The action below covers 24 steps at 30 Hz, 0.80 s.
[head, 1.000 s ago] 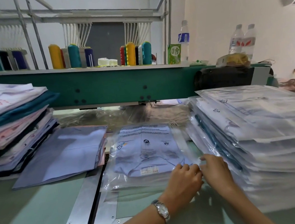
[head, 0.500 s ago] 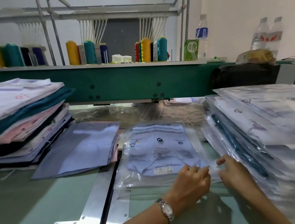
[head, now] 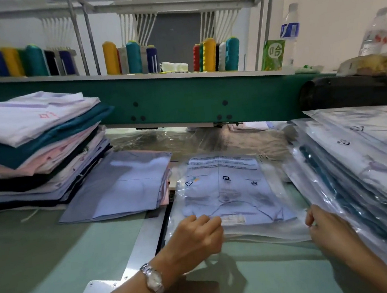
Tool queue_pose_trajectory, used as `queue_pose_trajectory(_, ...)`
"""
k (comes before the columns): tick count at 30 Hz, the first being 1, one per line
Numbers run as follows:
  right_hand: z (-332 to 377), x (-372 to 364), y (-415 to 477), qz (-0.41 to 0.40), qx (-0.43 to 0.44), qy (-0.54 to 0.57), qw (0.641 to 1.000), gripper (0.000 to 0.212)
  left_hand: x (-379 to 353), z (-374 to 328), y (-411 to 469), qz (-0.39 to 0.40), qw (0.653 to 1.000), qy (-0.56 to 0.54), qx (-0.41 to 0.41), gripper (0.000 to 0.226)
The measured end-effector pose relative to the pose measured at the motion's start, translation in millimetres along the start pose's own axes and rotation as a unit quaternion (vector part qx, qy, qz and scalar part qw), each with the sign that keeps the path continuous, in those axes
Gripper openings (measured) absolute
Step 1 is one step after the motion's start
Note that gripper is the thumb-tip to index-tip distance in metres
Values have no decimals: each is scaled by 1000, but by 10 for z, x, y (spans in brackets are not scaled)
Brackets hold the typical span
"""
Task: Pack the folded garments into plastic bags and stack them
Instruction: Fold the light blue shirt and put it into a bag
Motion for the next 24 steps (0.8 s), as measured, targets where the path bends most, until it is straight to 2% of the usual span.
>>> queue_pose_trajectory(10, 75, 18, 70, 45, 27, -91, 994, 14, 402, 711, -448, 22, 1000, 11, -13, 21)
queue_pose_trajectory(14, 197, 52, 105, 64, 37, -187, 980, 18, 453, 805, -456, 64, 998, -26, 2, 16)
queue_pose_trajectory(16, 296, 96, 170, 73, 18, -246, 966, 27, 420, 841, -404, 100, 991, -64, 65, 17)
queue_pose_trajectory(18, 407, 161, 241, 62, -3, -274, 960, 26, 338, 921, -333, 119, 970, -84, 194, 21)
queue_pose_trajectory(21, 548, 224, 405, -1, -9, -242, 970, 20, 54, 1077, -269, 176, 902, -96, 382, 23)
queue_pose_trajectory(24, 611, 136, 659, -29, -19, -147, 988, 34, -262, 1219, -255, 252, 826, -136, 486, 38)
Point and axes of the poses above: each hand's wrist, its own y-axis towards the middle knuckle, its own x-axis out of the back of the hand, z = x × y, the point moved 3 cm from there along y, towards the middle knuckle, and after that the axes turned 5 degrees about x, right-handed, at the moved point
